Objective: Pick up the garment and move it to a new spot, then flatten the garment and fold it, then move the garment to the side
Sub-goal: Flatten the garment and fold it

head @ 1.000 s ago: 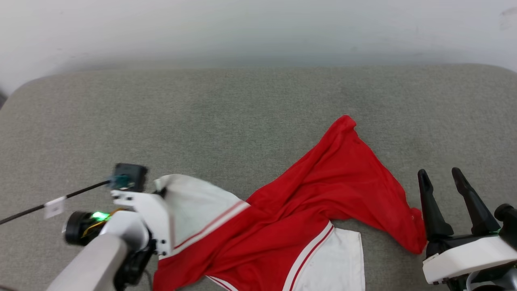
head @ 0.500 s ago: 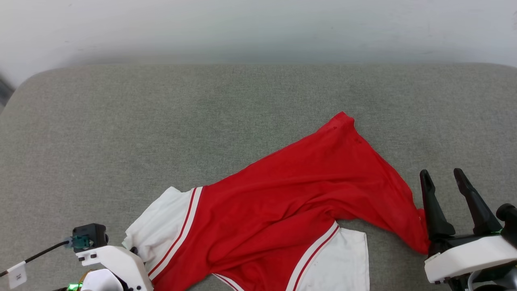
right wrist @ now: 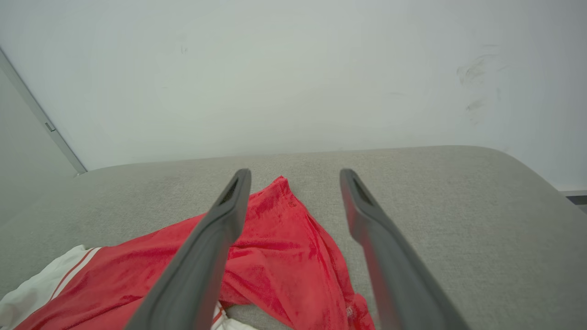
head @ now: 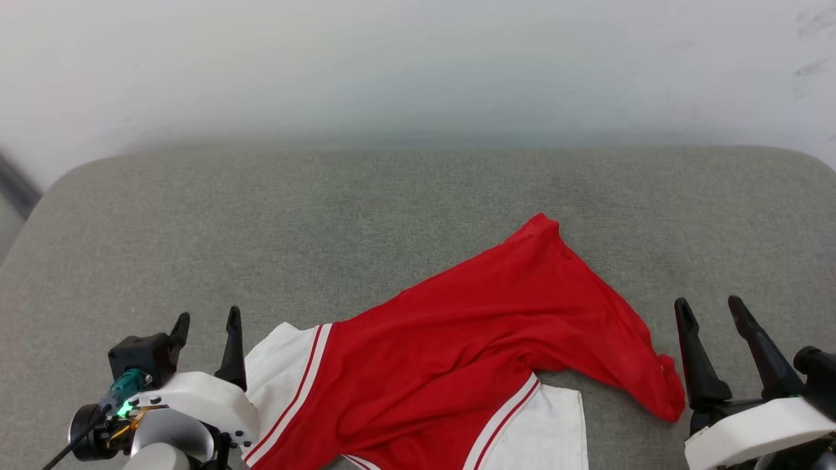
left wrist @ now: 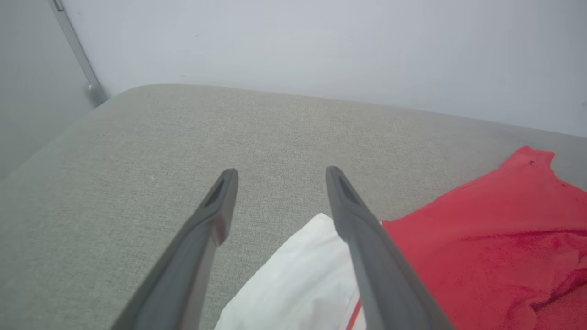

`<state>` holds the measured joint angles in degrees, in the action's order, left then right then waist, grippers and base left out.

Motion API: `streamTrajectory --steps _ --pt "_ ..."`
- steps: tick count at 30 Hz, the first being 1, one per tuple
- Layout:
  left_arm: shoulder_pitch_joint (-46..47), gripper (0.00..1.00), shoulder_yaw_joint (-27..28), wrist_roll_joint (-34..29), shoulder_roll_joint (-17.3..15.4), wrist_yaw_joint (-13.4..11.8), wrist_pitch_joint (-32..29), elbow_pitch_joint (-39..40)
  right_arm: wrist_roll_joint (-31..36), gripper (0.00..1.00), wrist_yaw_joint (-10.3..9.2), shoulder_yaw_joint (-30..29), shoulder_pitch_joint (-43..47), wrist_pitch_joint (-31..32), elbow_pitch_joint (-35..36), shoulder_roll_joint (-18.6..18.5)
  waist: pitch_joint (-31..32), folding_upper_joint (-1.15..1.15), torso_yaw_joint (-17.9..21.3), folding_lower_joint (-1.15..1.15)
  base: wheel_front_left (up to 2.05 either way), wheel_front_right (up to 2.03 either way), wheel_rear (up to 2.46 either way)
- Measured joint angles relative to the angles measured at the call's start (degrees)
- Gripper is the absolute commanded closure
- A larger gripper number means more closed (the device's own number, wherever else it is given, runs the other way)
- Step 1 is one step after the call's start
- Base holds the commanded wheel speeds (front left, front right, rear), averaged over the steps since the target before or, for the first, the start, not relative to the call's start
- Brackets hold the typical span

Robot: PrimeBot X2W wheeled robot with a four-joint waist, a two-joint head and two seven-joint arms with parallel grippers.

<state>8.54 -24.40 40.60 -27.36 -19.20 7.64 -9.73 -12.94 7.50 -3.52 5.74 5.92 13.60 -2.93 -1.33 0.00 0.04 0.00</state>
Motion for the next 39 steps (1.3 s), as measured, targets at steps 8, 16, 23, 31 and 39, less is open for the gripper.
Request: streamTrajectory --steps 8,16,23,31,39 --pt "-1.30 0.00 -1.85 -5.17 -0.80 -1.99 4.07 7.50 0.38 0.00 0.00 -1.12 1.71 1.97 -0.55 -0.01 1.84 0.00 -0.07 0.00 0.00 0.00 0.00" --pt "-2.49 0.00 -3.45 -6.68 -1.38 -4.02 2.25 13.32 0.83 0.00 0.00 -3.90 4.69 20.26 -4.04 -0.88 1.76 0.00 -0.32 0.00 0.00 0.00 0.00" --pt "-2.22 0.00 -4.44 -7.21 -1.31 -4.17 1.60 15.43 -4.15 0.00 0.00 1.34 5.26 37.54 -7.02 -3.85 0.48 0.00 -1.42 0.00 0.00 0.00 0.00" --pt "-0.79 0.00 -4.85 -7.55 -0.94 -3.68 1.56 15.32 -7.83 0.00 0.00 10.21 0.43 38.80 -16.89 -4.05 -2.13 0.00 -3.42 0.00 0.00 0.00 0.00" --pt "0.01 0.00 -4.72 -7.05 -0.84 -3.52 1.66 14.24 -9.28 0.00 -0.11 13.39 -5.14 36.17 -27.44 -3.42 -3.63 0.00 -4.64 -0.01 0.00 0.00 0.00"
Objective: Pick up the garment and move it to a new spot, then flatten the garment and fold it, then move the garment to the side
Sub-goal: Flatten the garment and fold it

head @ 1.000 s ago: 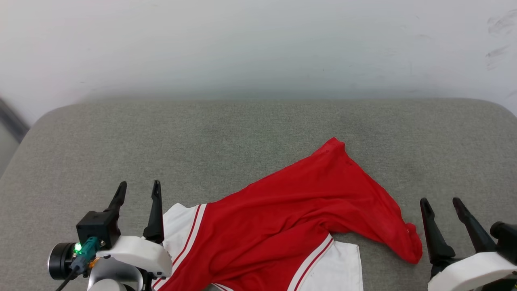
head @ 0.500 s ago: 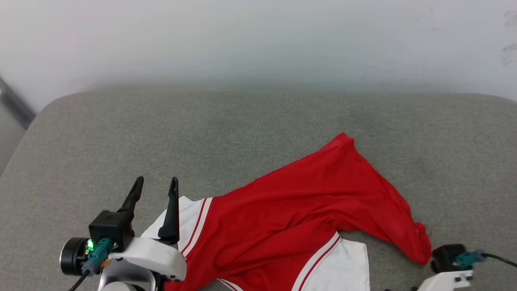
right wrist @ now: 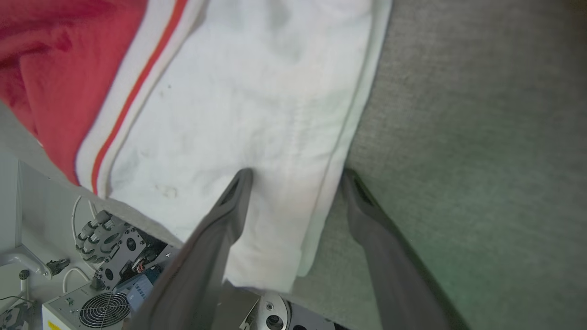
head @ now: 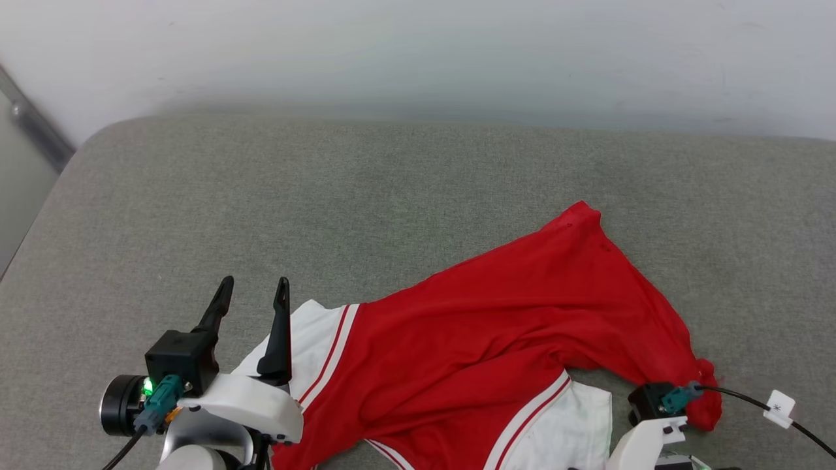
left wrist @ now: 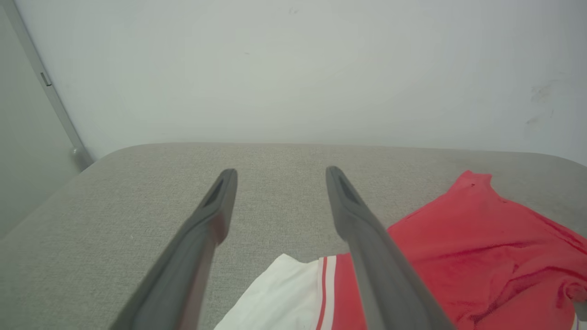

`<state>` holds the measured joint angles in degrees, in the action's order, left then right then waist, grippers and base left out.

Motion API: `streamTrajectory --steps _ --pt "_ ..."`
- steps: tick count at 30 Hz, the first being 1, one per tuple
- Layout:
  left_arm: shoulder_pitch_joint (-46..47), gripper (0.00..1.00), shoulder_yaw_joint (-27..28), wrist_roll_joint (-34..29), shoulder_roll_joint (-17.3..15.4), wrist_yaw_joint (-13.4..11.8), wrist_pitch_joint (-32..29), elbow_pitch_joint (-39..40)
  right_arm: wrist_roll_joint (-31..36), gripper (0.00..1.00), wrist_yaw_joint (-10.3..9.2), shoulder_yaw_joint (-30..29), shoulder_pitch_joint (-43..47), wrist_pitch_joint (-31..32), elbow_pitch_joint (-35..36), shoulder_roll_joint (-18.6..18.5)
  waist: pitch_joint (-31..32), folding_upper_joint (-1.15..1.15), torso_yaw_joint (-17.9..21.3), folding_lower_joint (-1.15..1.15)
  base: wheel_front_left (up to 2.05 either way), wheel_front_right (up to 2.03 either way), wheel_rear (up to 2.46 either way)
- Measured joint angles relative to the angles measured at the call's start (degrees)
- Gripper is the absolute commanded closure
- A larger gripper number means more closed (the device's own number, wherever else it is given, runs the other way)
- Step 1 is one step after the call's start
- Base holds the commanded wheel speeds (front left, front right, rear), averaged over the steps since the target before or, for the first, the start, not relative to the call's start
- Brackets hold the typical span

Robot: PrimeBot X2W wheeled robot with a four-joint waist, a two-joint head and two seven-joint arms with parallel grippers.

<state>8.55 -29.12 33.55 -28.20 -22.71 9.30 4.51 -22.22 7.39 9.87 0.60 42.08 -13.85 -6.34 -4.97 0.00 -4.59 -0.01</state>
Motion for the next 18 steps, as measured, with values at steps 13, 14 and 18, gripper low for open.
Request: streamTrajectory --steps 13,14,18 --pt "-2.80 0.00 1.21 2.92 -1.56 -0.54 -2.21 -1.48 -0.11 1.00 0.12 -2.35 -0.23 -4.75 5.99 -0.83 1.74 0.00 1.52 0.01 0.00 0.00 0.00" --pt "-3.02 0.00 1.40 3.55 -1.97 -0.47 -2.90 -1.59 0.34 1.00 0.12 -3.82 -0.07 -4.78 7.72 -1.30 1.85 0.00 1.77 0.01 0.00 0.00 0.00" --pt "-3.70 0.00 1.55 6.47 -3.75 0.83 -7.62 -2.18 2.58 1.00 0.11 -9.60 1.42 -4.21 13.96 -2.31 1.99 0.00 2.70 0.01 0.00 0.00 0.00"
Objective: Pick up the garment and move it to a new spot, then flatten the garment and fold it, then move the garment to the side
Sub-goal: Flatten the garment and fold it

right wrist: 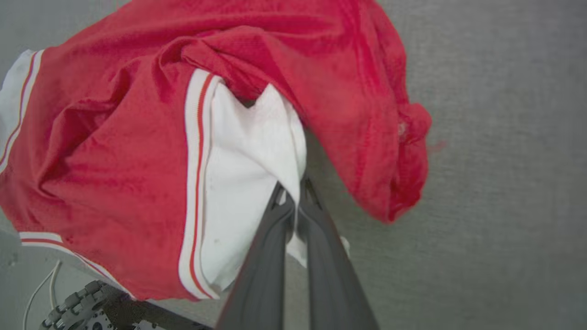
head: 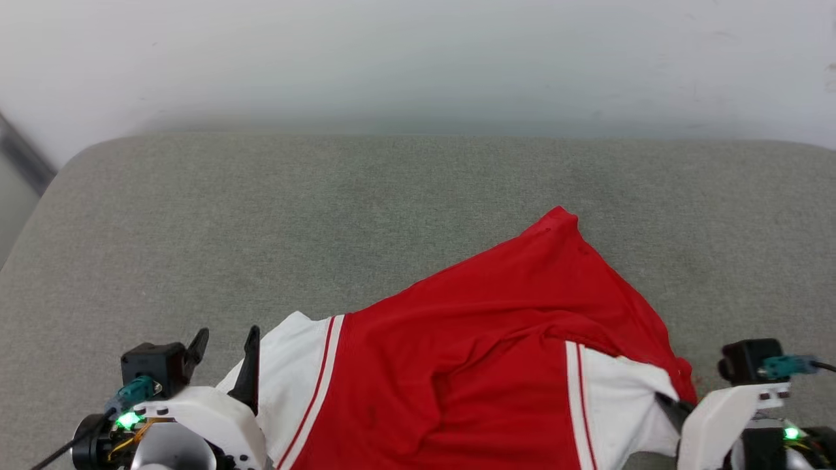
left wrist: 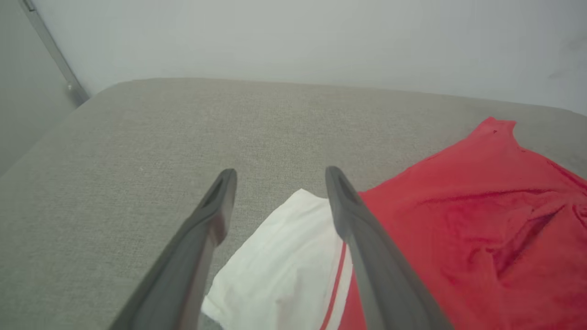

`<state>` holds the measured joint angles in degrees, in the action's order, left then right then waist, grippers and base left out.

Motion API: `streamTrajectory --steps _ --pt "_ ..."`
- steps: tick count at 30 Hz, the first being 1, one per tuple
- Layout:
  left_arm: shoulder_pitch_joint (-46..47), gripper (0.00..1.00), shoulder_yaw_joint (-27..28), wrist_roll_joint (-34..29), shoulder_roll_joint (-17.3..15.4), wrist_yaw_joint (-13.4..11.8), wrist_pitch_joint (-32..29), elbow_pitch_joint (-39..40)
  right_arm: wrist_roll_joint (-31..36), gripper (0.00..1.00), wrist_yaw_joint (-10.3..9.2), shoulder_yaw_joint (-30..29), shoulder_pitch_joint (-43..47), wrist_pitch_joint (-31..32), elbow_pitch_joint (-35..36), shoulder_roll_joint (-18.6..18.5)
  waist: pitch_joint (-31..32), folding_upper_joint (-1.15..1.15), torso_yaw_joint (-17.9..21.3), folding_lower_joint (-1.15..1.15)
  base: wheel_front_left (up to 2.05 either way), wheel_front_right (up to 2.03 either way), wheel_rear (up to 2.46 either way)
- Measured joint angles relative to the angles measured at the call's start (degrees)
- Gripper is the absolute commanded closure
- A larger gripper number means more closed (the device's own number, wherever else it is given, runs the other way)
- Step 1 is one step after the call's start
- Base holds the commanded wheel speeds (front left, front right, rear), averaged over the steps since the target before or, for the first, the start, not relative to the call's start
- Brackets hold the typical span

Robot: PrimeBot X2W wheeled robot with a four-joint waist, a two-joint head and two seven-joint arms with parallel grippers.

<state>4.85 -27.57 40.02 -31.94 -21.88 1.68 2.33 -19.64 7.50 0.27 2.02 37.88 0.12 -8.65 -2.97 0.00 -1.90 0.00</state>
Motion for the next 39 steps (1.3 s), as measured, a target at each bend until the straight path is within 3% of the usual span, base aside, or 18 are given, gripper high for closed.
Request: streamTrajectory --steps 7,20,21,22,23,24,27,32,39 --pt "-1.21 0.00 -0.56 7.58 -3.04 2.85 -12.41 -3.80 2.85 1.00 0.00 -7.01 2.69 2.56 9.33 0.90 -0.88 0.00 1.72 0.00 0.00 0.00 0.00" --pt "1.83 0.00 -0.68 17.85 -5.32 5.12 -30.85 -12.07 3.16 1.00 0.00 -7.89 2.74 2.48 12.39 3.19 -5.74 0.00 4.64 0.00 0.00 0.00 0.00" --pt "2.54 0.05 -0.96 18.24 -5.32 5.52 -31.86 -12.66 3.16 1.00 0.00 -7.88 2.70 2.40 12.34 3.25 -5.95 0.00 4.81 0.00 0.00 0.00 0.00" --pt "2.97 0.53 -1.09 18.73 -5.30 6.25 -32.59 -13.23 3.18 1.00 0.00 -7.88 2.68 2.12 12.27 3.30 -6.08 0.00 4.98 0.00 0.00 0.00 0.00" --pt "3.37 0.64 -1.34 18.75 -5.32 6.80 -32.97 -13.72 3.22 1.00 0.00 -7.92 2.65 1.91 12.22 3.33 -6.12 0.00 5.14 0.00 0.00 0.00 0.00" --pt "3.66 1.00 -1.54 18.75 -5.31 7.32 -33.16 -14.13 3.50 1.00 0.00 -7.94 2.60 1.30 12.25 3.35 -6.10 0.00 5.30 0.00 0.00 0.00 0.00" --pt "3.93 1.00 -1.71 17.64 -4.57 8.28 -30.25 -14.80 3.83 1.00 0.01 -7.93 2.36 -0.34 12.32 3.28 -5.52 0.00 5.48 0.00 0.00 0.00 0.00" --pt "3.94 1.00 -1.15 14.12 -2.71 7.69 -22.19 -13.24 4.00 1.00 0.00 -8.38 2.07 -2.61 11.33 2.66 -3.56 0.00 5.26 0.00 0.00 0.00 0.00" --pt "8.28 1.00 0.02 8.16 -3.98 5.98 -15.70 -6.53 3.99 1.00 0.00 -7.58 -2.75 -5.26 7.84 -0.40 -0.56 0.00 4.25 0.00 0.00 0.00 0.00"
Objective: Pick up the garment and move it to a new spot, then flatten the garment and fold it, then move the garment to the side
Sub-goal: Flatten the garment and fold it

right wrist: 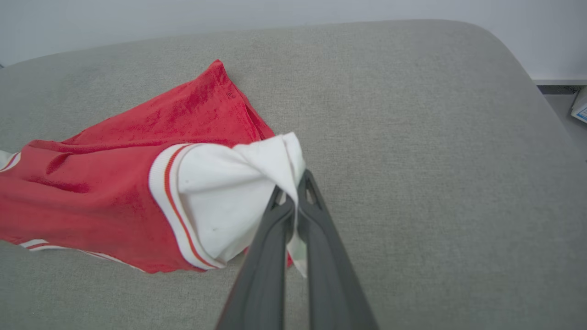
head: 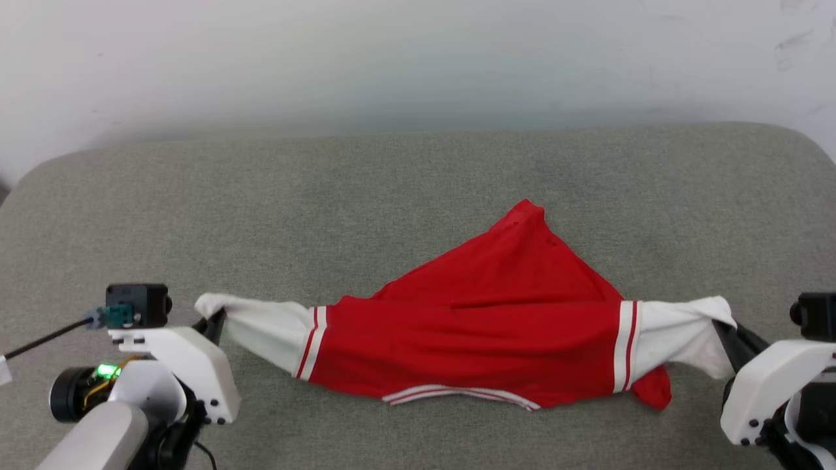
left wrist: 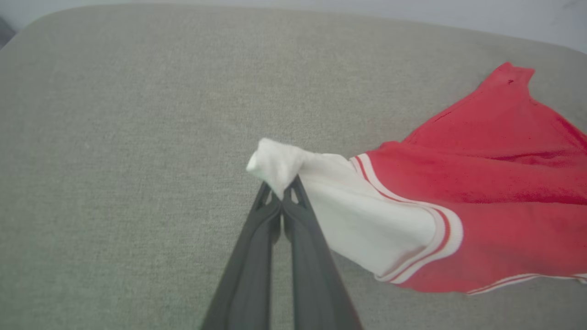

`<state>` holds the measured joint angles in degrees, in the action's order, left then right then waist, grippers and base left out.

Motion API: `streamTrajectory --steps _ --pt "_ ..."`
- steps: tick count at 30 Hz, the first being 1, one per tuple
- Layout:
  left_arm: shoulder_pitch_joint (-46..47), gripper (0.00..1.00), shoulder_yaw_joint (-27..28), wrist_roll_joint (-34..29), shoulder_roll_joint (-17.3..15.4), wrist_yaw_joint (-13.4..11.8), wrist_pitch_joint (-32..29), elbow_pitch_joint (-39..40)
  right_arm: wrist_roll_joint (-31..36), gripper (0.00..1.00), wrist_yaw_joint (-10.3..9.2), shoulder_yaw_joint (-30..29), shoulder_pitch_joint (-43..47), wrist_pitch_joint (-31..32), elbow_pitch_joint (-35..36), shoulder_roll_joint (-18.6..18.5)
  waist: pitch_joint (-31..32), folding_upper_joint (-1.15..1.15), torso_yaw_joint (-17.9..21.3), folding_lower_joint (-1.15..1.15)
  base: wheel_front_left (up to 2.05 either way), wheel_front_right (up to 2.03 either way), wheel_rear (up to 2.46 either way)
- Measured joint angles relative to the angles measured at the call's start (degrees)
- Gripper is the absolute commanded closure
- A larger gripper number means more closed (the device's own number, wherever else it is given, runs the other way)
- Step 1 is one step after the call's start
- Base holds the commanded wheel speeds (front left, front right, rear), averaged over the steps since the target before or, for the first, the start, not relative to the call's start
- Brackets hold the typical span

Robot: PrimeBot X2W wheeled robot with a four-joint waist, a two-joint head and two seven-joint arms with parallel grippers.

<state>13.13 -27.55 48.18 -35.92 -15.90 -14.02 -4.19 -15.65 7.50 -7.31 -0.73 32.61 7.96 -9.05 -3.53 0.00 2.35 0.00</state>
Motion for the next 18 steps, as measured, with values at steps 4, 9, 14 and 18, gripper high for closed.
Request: streamTrajectory --steps 4,9,14,18 --pt "6.00 1.00 0.02 -2.72 0.41 -0.01 1.19 1.86 -0.43 1.00 0.00 1.40 -5.99 -2.56 -4.54 -2.92 0.45 0.00 -0.58 0.00 0.00 0.00 0.00" --pt "16.90 1.00 0.15 -5.09 1.90 1.38 1.66 0.27 -1.19 1.00 0.00 3.53 -17.65 -5.99 -10.85 -5.87 -1.50 0.00 -0.61 0.00 0.00 0.00 0.00" --pt "29.06 1.00 0.67 -6.73 3.96 3.49 2.20 -5.19 -2.00 1.00 0.01 6.21 -32.10 -9.51 -18.31 -9.10 -5.23 0.00 -0.19 0.00 0.00 0.00 0.00" --pt "40.15 1.00 1.58 -8.43 5.53 5.71 4.72 -11.18 -2.59 1.00 0.00 8.69 -43.43 -11.98 -23.38 -10.89 -9.21 0.00 0.15 0.01 0.00 0.00 0.00"
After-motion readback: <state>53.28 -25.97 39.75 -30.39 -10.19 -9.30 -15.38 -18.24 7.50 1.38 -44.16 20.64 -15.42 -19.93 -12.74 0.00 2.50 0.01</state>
